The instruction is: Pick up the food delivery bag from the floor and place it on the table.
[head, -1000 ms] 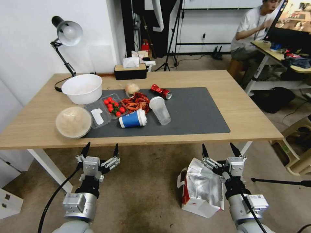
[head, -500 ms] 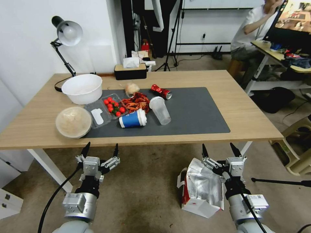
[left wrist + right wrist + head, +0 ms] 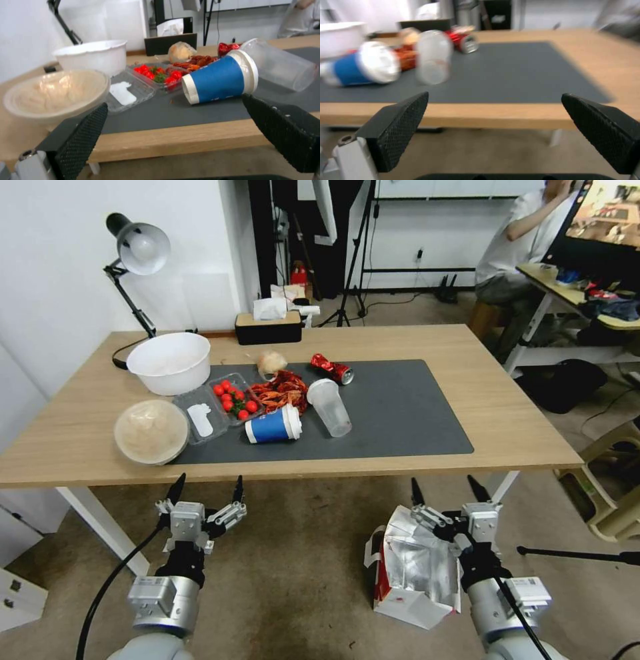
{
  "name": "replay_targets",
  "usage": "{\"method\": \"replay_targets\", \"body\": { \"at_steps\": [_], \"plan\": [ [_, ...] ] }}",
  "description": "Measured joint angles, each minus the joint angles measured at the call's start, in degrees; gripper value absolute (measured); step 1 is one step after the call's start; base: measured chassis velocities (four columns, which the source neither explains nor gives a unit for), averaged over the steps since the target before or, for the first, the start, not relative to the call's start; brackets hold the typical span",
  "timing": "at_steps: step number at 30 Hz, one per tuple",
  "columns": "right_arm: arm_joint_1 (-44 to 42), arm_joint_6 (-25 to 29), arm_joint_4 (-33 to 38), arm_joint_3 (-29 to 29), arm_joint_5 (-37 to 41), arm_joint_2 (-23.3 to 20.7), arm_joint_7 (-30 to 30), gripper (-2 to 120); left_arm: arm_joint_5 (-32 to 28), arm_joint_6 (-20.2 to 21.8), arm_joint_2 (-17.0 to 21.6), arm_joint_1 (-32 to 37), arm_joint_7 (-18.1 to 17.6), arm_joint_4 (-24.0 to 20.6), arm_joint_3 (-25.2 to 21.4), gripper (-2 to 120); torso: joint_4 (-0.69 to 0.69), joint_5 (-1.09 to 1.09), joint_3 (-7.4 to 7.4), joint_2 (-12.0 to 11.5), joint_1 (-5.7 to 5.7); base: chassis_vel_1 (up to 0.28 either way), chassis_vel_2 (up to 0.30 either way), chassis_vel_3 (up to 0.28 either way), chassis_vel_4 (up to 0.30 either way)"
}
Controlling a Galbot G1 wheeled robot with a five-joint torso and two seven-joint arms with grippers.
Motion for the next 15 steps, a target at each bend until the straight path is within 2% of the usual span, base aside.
{"method": "replay_targets", "body": {
  "at_steps": [1, 2, 4, 6, 8, 10, 12, 14, 15],
  "plan": [
    [0.1, -1.2, 0.5, -0.1, 0.6, 0.4, -1.1, 100, -1.1, 1.0, 0.1, -0.2, -0.7, -0.4, 0.3, 100, -0.01, 0.0, 0.0, 0.0, 0.0, 0.0, 0.0, 0.0, 0.0],
    [0.5, -2.4, 1.1, -0.3, 2.1, 0.9, -3.0, 100, -4.3, 4.0, 0.5, -0.6, -2.8, -1.4, 1.4, 100, -0.01, 0.0, 0.0, 0.0, 0.0, 0.0, 0.0, 0.0, 0.0],
    [0.6, -2.5, 1.2, -0.3, 2.3, 1.0, -3.2, 100, -5.5, 5.1, 0.6, -0.8, -3.6, -1.7, 1.8, 100, 0.0, 0.01, 0.0, 0.0, 0.0, 0.0, 0.0, 0.0, 0.0],
    [0.7, -2.6, 1.5, -0.3, 2.7, 1.1, -3.7, 100, -11.3, 10.5, 1.2, -1.7, -7.3, -3.6, 3.7, 100, -0.01, 0.01, 0.0, 0.0, 0.0, 0.0, 0.0, 0.0, 0.0],
    [0.7, -2.5, 1.5, -0.3, 2.7, 1.1, -3.7, 100, -11.9, 11.1, 1.3, -1.8, -7.7, -3.8, 3.8, 100, -0.01, 0.01, 0.0, 0.0, 0.0, 0.0, 0.0, 0.0, 0.0],
    [0.7, -2.2, 1.6, -0.3, 2.7, 1.0, -4.0, 100, -17.9, 16.7, 2.0, -2.6, -11.6, -5.7, 5.8, 100, -0.01, 0.01, 0.0, 0.0, 0.0, 0.0, 0.0, 0.0, 0.0],
    [0.6, -1.7, 1.6, -0.3, 2.7, 1.0, -4.1, 100, -19.1, 17.2, 2.1, -2.7, -12.3, -6.1, 6.2, 100, -0.02, 0.01, 0.0, 0.0, 0.0, 0.0, 0.0, 0.0, 0.0],
    [0.5, -1.1, 1.6, -0.3, 2.6, 1.0, -4.2, 100, -19.9, 13.8, 1.7, -1.6, -12.4, -6.5, 6.4, 100, 0.0, 0.03, 0.0, 0.0, 0.0, 0.0, 0.0, 0.0, 0.0],
    [0.5, -1.1, 1.6, -0.3, 2.6, 1.0, -4.2, 100, -19.9, 13.8, 1.7, -1.6, -12.4, -6.5, 6.4, 100, 0.0, 0.03, 0.0, 0.0, 0.0, 0.0, 0.0, 0.0, 0.0]
  ]
}}
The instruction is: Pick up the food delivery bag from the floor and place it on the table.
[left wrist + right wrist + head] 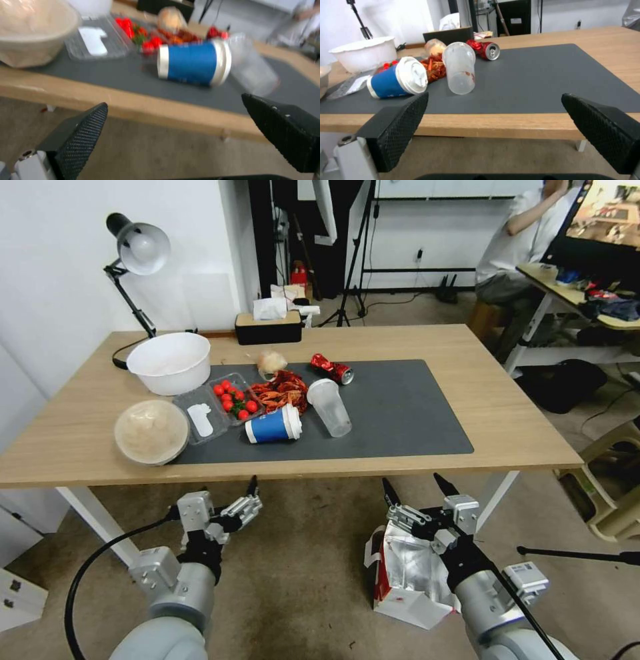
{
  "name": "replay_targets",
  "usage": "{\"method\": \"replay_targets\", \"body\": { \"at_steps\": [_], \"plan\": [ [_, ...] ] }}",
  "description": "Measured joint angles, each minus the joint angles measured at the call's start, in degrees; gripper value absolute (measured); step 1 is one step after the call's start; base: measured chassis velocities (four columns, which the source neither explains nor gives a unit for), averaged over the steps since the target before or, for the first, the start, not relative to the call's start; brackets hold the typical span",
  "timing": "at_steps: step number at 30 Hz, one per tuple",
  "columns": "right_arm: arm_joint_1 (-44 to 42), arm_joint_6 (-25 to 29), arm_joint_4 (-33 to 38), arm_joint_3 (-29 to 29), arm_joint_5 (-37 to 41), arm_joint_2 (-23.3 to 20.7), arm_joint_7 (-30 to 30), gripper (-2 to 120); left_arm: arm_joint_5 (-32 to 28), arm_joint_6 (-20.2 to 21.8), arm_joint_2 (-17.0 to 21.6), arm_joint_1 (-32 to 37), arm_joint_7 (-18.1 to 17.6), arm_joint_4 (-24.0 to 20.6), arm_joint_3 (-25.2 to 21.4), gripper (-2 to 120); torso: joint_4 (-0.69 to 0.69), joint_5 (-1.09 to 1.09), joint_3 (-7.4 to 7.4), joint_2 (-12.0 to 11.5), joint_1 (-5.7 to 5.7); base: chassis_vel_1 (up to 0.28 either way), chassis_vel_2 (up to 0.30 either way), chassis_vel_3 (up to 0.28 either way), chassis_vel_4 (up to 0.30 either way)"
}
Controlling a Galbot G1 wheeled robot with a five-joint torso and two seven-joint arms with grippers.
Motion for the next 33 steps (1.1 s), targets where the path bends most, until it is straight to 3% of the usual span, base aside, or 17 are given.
{"method": "replay_targets", "body": {
  "at_steps": [8, 18, 33],
  "plan": [
    [-0.4, 0.6, 0.2, 0.0, -0.1, -0.1, 0.0, 100, 0.1, -2.8, -0.4, 1.1, 0.0, 0.0, 0.0, 100, -0.01, -0.02, 0.0, 0.0, 0.0, 0.0, 0.0, 0.0, 0.0],
    [-0.8, 1.7, 0.5, 0.0, -0.1, 0.0, 0.2, 100, 0.1, -2.9, -0.3, 1.5, -1.0, -0.6, -0.1, 100, -0.01, -0.02, -0.23, -0.4, -0.19, 0.0, 0.0, 0.0, 0.0],
    [-1.4, 2.3, 0.7, 0.0, -0.1, 0.2, 0.2, 100, 0.0, -2.9, -0.2, 1.9, -1.1, -1.1, -0.3, 100, -0.01, -0.02, -2.75, -5.0, -2.2, 0.0, 0.0, 0.0, 0.0]
  ]
}}
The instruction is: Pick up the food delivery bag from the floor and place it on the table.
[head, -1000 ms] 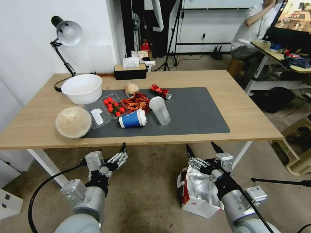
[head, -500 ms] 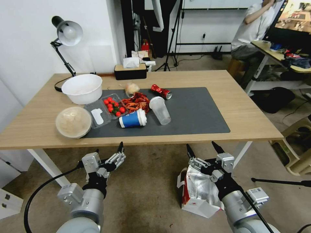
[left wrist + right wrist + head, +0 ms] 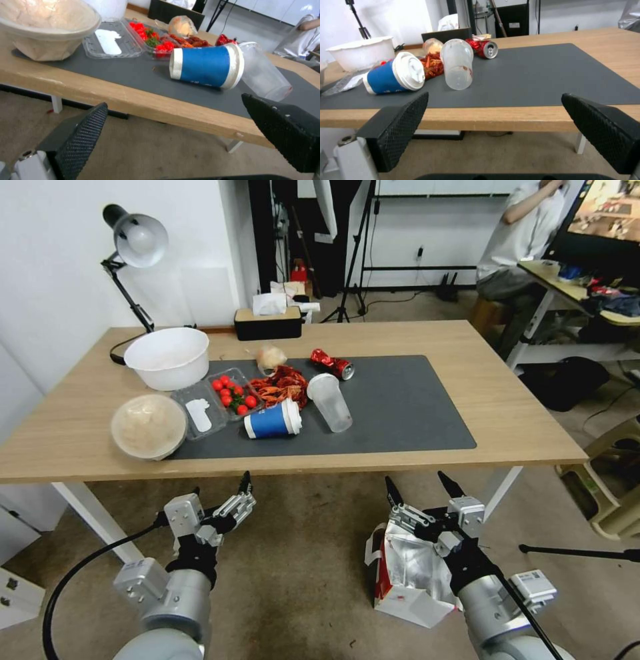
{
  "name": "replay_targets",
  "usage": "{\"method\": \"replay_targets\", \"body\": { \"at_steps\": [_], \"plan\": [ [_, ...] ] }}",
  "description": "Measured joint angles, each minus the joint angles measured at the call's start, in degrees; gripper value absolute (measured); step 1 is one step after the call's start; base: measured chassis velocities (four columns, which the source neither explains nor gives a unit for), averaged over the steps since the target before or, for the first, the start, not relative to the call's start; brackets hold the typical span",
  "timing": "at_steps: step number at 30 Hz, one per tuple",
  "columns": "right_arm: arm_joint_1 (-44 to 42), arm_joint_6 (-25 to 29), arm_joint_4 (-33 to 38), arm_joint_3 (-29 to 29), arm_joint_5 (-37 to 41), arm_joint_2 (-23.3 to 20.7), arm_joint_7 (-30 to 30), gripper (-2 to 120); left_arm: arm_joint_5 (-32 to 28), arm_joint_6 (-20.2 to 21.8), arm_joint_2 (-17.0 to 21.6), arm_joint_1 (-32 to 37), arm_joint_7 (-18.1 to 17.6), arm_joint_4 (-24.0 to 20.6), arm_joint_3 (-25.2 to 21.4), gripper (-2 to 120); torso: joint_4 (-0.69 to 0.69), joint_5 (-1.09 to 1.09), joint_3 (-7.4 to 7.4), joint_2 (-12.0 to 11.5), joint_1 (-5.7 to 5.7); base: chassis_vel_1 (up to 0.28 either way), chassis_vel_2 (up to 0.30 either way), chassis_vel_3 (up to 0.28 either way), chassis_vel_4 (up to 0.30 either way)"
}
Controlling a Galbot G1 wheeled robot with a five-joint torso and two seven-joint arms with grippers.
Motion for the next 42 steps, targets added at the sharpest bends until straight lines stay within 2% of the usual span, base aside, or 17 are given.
{"method": "replay_targets", "body": {
  "at_steps": [31, 42],
  "plan": [
    [0.2, 0.6, -0.6, 0.1, 0.0, -0.1, -0.2, 100, 0.6, -0.2, 0.0, 0.1, 0.6, 0.0, 0.0, 100, 0.0, 0.0, -5.06, -8.9, -3.86, 0.0, 0.0, 0.0, 0.0],
    [0.4, 0.7, -0.8, 0.1, 0.1, -0.1, -0.2, 100, 0.9, -0.2, 0.0, 0.3, 0.6, 0.0, -0.2, 100, 0.0, 0.0, -6.48, -11.4, -4.92, 0.0, 0.0, 0.0, 0.0]
  ]
}}
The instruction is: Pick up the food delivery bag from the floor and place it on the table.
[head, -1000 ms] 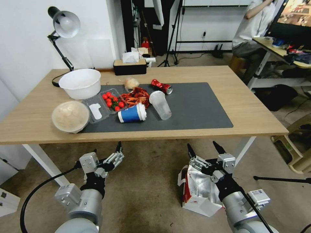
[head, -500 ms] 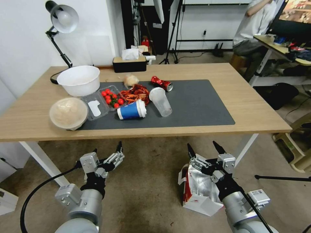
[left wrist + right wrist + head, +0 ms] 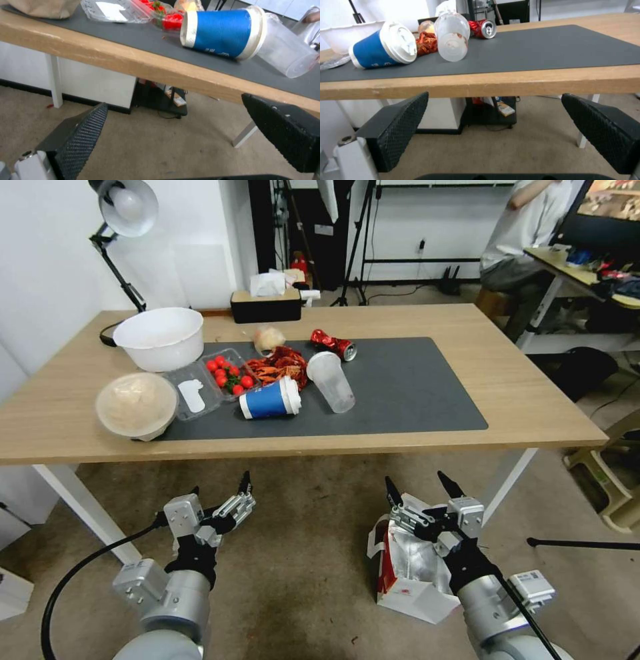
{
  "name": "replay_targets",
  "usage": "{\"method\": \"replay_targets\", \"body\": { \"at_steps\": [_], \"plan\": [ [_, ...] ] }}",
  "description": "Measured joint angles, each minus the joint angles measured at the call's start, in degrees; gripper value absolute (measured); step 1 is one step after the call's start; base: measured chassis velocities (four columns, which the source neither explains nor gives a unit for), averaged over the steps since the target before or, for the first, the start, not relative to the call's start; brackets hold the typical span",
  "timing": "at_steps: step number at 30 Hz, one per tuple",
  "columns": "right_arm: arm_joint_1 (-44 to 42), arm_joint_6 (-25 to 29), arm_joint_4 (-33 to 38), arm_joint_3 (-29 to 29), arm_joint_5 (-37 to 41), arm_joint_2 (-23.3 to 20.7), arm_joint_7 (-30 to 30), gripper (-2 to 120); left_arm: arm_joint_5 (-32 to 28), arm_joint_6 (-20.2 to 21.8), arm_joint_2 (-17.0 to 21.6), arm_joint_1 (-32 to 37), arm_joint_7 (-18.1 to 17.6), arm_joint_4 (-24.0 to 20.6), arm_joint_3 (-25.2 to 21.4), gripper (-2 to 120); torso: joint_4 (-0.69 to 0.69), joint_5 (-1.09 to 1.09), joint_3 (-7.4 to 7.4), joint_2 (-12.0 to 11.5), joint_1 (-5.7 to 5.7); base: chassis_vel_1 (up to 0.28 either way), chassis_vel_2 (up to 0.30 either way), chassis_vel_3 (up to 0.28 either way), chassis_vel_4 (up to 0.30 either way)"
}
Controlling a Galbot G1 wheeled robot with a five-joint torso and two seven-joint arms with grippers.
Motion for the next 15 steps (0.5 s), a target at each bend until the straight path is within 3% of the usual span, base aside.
{"method": "replay_targets", "body": {
  "at_steps": [15],
  "plan": [
    [0.9, 0.1, -1.2, 0.3, 0.5, -0.4, 0.1, 100, 1.0, -0.1, 0.0, 0.3, 1.2, 0.4, -0.3, 100, 0.0, 0.0, -2.1, -3.6, -1.46, 0.0, 0.0, 0.0, 0.0]
  ]
}}
